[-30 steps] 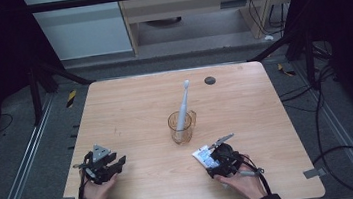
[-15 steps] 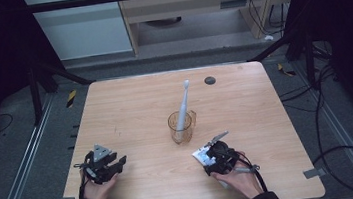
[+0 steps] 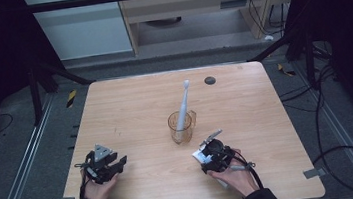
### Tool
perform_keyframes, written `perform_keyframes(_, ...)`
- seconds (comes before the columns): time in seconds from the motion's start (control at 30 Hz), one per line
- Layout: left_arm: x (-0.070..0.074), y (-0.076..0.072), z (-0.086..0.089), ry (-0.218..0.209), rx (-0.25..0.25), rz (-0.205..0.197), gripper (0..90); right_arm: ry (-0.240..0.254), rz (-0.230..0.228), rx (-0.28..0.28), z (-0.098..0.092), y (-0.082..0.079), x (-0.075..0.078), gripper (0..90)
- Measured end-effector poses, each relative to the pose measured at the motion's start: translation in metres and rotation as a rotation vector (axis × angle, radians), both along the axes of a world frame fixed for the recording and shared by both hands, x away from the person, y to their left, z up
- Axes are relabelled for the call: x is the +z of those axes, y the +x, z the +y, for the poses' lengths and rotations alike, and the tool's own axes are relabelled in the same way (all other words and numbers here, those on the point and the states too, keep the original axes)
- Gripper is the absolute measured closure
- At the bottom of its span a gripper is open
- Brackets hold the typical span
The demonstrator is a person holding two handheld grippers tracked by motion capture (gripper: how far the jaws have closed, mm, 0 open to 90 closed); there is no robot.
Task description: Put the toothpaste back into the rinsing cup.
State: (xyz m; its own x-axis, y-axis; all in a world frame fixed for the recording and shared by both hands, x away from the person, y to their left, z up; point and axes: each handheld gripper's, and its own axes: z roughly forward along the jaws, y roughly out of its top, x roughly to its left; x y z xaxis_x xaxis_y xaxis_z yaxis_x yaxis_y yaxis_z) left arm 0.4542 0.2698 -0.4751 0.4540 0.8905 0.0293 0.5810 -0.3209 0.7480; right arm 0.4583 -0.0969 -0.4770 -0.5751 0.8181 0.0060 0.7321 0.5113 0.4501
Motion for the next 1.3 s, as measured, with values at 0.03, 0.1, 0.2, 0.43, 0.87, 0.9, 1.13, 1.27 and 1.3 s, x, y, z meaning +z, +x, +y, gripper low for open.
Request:
perform_keyframes(0.03,0.000,0.000,0.000,0.002,-0.001,-0.001,56.9,-0.003,0.001,-0.001,0.000,0.000,0.000,38.4)
perform_keyframes(0.1,0.000,0.000,0.000,0.003,-0.002,0.000,56.9,-0.002,0.009,0.005,0.001,0.000,-0.001,39.2)
perform_keyframes(0.2,0.000,0.000,0.001,0.001,0.001,0.000,56.9,-0.010,0.006,0.011,0.002,0.000,-0.001,39.9)
perform_keyframes(0.43,0.000,0.000,0.000,0.007,-0.005,-0.001,57.0,-0.016,0.005,0.019,0.003,-0.001,0.000,47.5)
perform_keyframes(0.87,0.000,0.000,0.000,0.005,-0.004,0.000,57.1,-0.011,-0.006,0.033,0.002,-0.005,0.009,66.5)
perform_keyframes(0.9,0.000,0.000,0.000,0.005,-0.004,0.000,57.2,-0.002,0.002,0.034,0.001,-0.005,0.010,67.0)
perform_keyframes(1.13,0.001,-0.001,0.001,0.003,-0.003,-0.004,57.2,0.031,0.025,0.048,0.000,-0.007,0.014,68.4)
perform_keyframes(1.27,0.001,-0.001,0.001,0.001,-0.002,-0.004,57.2,0.061,-0.007,0.055,-0.002,-0.010,0.024,68.8)
perform_keyframes(1.3,0.001,-0.001,0.001,-0.003,-0.002,-0.004,57.2,0.074,-0.021,0.050,-0.003,-0.011,0.027,68.8)
